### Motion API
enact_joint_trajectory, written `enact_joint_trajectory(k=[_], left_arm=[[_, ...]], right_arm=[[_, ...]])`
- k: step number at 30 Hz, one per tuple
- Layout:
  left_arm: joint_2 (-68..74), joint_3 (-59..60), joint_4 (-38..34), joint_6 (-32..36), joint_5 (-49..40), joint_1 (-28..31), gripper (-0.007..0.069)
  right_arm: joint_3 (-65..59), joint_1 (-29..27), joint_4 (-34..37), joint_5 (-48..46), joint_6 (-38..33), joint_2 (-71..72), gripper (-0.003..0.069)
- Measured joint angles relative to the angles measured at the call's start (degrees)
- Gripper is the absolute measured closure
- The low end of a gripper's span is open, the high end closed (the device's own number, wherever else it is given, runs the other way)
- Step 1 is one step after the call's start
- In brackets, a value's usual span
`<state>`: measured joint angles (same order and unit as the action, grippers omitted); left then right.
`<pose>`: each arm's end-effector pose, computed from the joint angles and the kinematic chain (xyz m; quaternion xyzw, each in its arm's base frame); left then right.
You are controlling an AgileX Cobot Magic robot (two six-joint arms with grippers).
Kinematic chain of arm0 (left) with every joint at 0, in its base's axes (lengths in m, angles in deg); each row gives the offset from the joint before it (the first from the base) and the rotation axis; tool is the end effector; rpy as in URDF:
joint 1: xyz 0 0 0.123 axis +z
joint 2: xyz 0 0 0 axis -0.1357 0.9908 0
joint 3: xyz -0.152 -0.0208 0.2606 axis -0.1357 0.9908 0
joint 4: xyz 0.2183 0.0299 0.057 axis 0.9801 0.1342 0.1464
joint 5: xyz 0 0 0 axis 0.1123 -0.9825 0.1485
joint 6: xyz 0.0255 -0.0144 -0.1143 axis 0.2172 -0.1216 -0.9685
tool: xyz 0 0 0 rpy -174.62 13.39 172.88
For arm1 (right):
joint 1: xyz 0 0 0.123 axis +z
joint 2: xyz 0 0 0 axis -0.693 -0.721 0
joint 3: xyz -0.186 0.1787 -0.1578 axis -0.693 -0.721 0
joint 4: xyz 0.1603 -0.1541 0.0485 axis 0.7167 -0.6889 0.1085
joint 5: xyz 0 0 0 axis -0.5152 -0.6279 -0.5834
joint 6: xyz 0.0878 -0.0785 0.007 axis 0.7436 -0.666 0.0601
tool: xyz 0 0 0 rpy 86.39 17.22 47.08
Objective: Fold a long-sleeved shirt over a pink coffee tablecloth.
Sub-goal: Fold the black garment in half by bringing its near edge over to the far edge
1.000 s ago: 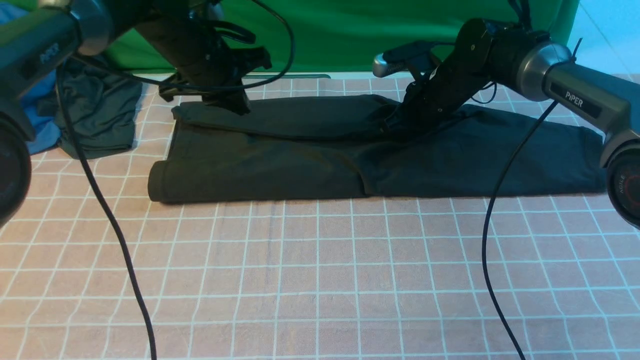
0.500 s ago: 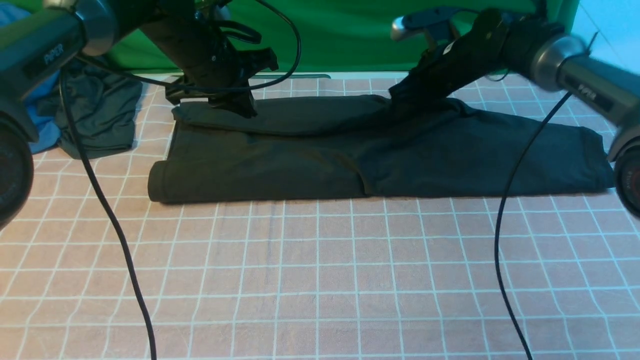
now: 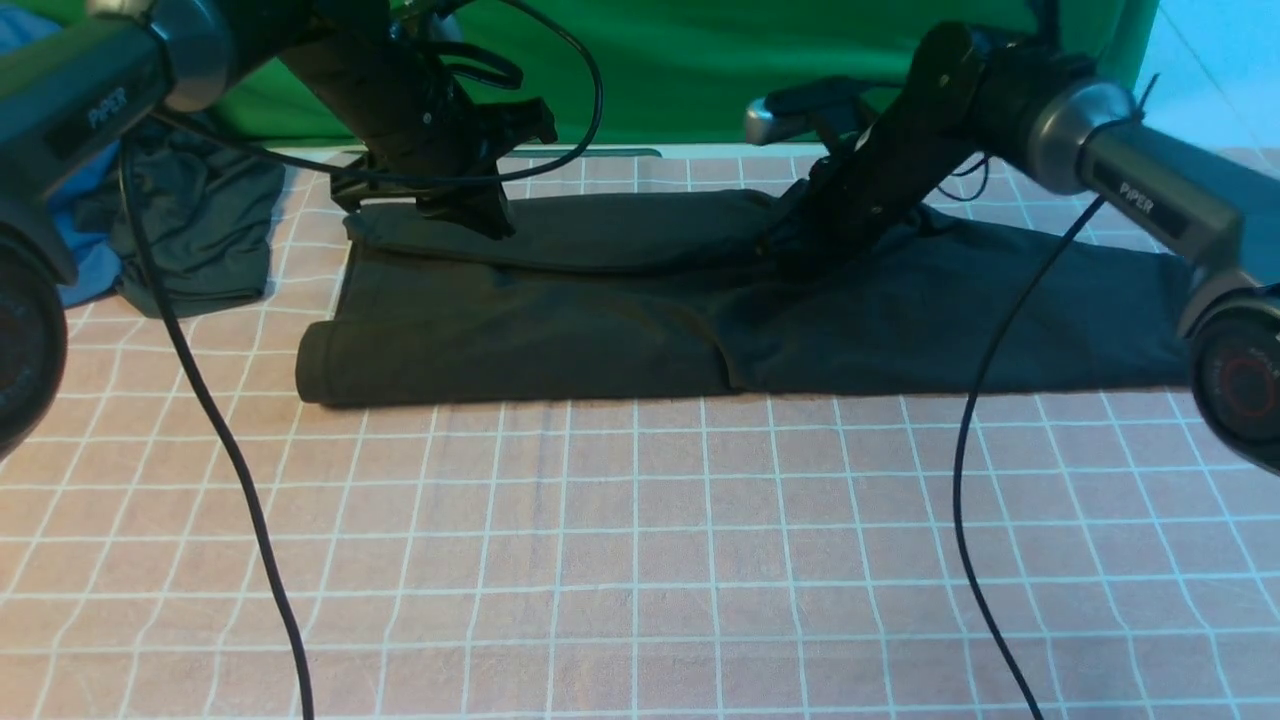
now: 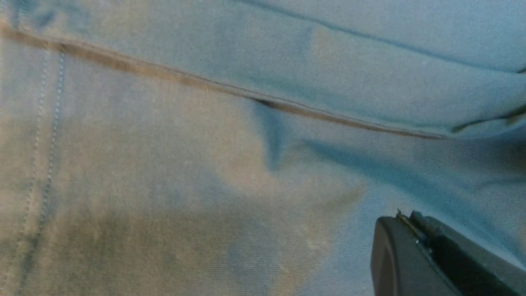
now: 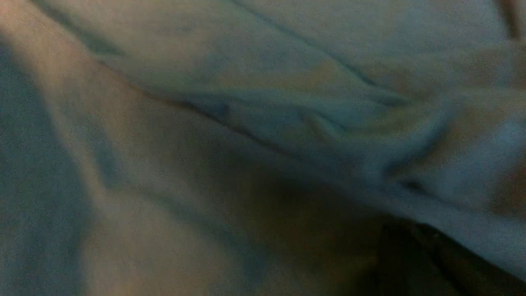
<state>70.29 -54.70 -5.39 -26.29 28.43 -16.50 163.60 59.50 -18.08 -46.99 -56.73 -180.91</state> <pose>0.4610 -0.0952 0.2465 -0.0611 0.9690 -0.1496 0.1867 0.5165 0.1735 0.1574 -0.2277 0.9324 0.1315 0.2480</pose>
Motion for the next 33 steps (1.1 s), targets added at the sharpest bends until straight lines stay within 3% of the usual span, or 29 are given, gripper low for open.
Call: enact_joint_trajectory(k=[6,9,11,14,19,23,28,33], left_arm=[[0.00,0.00,0.00,0.06,0.00,0.00,0.0610],[0.00,0.00,-0.07,0.87,0.00,0.00,0.0610],[0.00,0.00,-0.07,1.00,0.00,0.00,0.0610],[0.00,0.00,-0.19,1.02,-0.27,0.00,0.0610],[0.00,0.00,-0.13,1.33,-1.42,0.00,0.0610],[0.00,0.00,0.04,2.65,-1.46,0.00,0.0610],[0.00,0.00,1.31,2.97,-1.05,0.00,0.0610],[0.00,0.00,2.27,2.97,-0.69,0.00,0.0610]], right_arm=[[0.00,0.45,0.30,10.73,0.00,-1.09,0.0622],[0.00,0.32,0.30,23.37,0.00,-1.77,0.0622],[0.23,-0.14,0.30,26.86,0.05,-1.82,0.0622],[1.87,-1.14,0.49,23.76,0.05,-1.82,0.0622],[4.36,-2.94,0.21,4.91,-0.19,0.92,0.0622],[4.59,-3.22,0.21,-3.56,-0.19,2.57,0.0622],[4.38,-3.26,0.14,-5.58,-1.57,1.90,0.0622],[4.34,-3.47,-1.47,1.41,-1.66,-0.83,0.0622]])
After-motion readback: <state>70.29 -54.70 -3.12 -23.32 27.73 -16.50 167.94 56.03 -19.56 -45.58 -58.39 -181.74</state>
